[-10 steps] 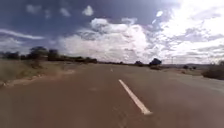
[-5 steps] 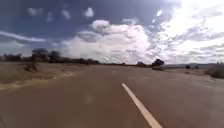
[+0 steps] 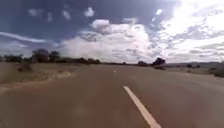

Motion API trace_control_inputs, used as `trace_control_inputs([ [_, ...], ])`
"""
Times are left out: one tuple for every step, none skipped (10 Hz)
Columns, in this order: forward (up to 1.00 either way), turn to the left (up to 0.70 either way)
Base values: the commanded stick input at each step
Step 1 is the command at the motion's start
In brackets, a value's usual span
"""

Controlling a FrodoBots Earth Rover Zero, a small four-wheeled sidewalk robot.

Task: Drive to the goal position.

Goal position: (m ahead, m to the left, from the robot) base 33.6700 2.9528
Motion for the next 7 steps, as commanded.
trace_control_inputs([
  [1.0,0.29],
  [1.0,0.17],
  [1.0,0.04],
  [1.0,0.0],
  [1.0,0.0],
  [1.0,0.0],
  [1.0,0.0],
])
